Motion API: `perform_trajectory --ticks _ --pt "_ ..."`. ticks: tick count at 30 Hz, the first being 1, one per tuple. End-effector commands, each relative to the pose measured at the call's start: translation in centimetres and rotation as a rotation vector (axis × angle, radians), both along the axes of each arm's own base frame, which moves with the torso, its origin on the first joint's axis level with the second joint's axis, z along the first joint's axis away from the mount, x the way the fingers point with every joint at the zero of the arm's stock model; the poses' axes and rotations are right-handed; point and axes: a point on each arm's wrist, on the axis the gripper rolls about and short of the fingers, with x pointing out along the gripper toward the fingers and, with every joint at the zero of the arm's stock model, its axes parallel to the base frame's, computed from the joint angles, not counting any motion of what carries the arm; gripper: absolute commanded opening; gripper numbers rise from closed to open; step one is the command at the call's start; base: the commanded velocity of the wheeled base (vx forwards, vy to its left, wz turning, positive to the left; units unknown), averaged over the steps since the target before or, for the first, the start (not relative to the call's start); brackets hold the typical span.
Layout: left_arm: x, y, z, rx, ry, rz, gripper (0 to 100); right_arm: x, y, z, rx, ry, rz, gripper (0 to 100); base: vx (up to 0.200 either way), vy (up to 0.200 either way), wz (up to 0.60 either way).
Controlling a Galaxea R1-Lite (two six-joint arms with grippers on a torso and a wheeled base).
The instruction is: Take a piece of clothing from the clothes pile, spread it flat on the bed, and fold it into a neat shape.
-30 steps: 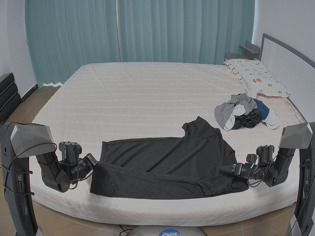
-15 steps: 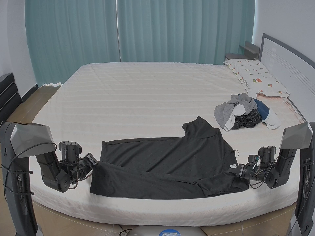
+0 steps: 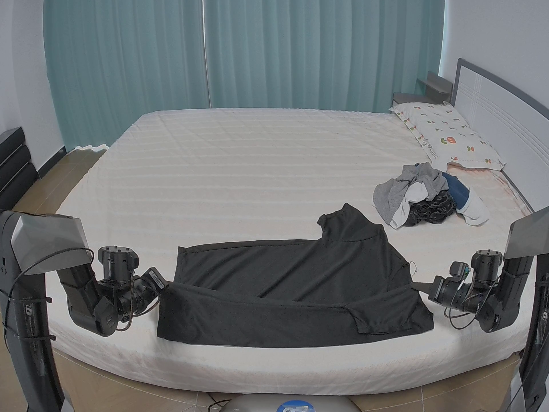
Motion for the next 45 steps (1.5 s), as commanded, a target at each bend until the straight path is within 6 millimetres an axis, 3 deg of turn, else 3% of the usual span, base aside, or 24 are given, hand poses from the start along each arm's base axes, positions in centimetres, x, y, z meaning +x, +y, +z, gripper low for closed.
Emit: perform_trajectory --ticks 1,19,29,45 --pt "-0.7 0.0 1.3 0.000 -0.020 -0.006 0 -0.9 -0.9 2.1 0.018 -0.046 -0.008 0 0.000 0.000 0.00" --pt "-4.4 0.3 3.1 0.108 -0.010 -0.181 0 -3.6 -1.8 4.6 0.050 -0.096 0.044 0 0.000 0.000 0.00" --pt "-4.8 1.5 4.4 0.141 -0.046 -0.166 0 -5.4 -1.8 4.3 -0.008 -0.093 0.083 0 0.000 0.000 0.00" --pt "-7.1 1.5 3.7 0.262 0.045 -0.289 0 -7.4 -2.1 4.8 -0.048 -0.148 0.163 0 0.000 0.000 0.00"
